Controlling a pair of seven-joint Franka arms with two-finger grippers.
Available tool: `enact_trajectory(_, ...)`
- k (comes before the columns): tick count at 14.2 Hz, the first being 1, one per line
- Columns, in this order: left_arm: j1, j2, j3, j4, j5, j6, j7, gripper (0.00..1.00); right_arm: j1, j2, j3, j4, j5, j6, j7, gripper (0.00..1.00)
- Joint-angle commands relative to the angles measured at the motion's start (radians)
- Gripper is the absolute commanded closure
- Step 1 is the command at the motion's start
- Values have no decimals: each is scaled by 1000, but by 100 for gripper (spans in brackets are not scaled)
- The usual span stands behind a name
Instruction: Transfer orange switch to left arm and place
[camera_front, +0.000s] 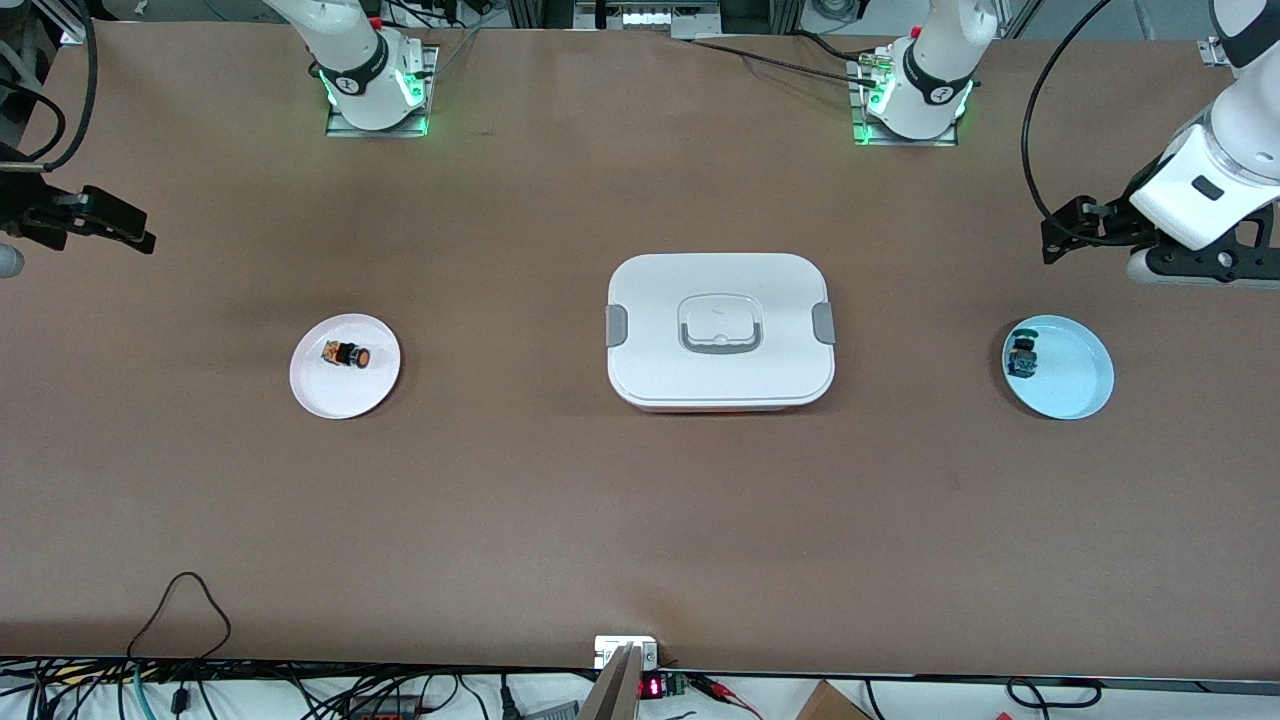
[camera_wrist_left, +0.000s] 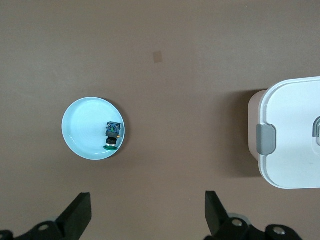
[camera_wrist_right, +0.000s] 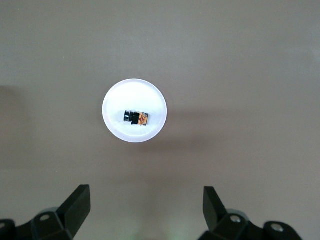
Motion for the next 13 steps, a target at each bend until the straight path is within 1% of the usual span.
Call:
enact_trajectory(1,-4,3,3,22,-2,-22,20,0,-7,-16,5,8,6,-49,-13,0)
enact_trajectory(6,-4,2,3,22,-2,-22,20,0,-7,-10,6,23,7,-47,-7,0)
enact_trajectory(11,-4,2,3,22,-2,-22,20,0,-1,39,8,23,7,-43,-14,0)
enact_trajectory(13,-4,2,3,22,-2,-22,20,0,2,44,6,23,9,-40,-16,0)
